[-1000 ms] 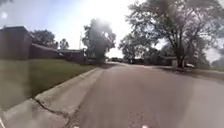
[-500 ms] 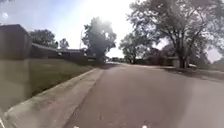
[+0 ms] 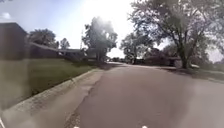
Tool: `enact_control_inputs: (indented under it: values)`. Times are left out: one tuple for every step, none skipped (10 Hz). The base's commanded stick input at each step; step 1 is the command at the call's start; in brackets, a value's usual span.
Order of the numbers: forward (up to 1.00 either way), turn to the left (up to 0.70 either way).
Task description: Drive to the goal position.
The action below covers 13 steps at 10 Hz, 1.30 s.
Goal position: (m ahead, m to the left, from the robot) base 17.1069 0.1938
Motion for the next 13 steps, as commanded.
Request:
enact_control_inputs:
  values:
    - [1.00, 0.00]
    - [1.00, 0.00]
    - [1.00, 0.00]
    - [1.00, 0.00]
    - [1.00, 0.00]
    - [1.00, 0.00]
    - [1.00, 0.00]
    - [1.00, 0.00]
    - [1.00, 0.00]
    - [1.00, 0.00]
    - [1.00, 0.00]
    - [1.00, 0.00]
    - [1.00, 0.00]
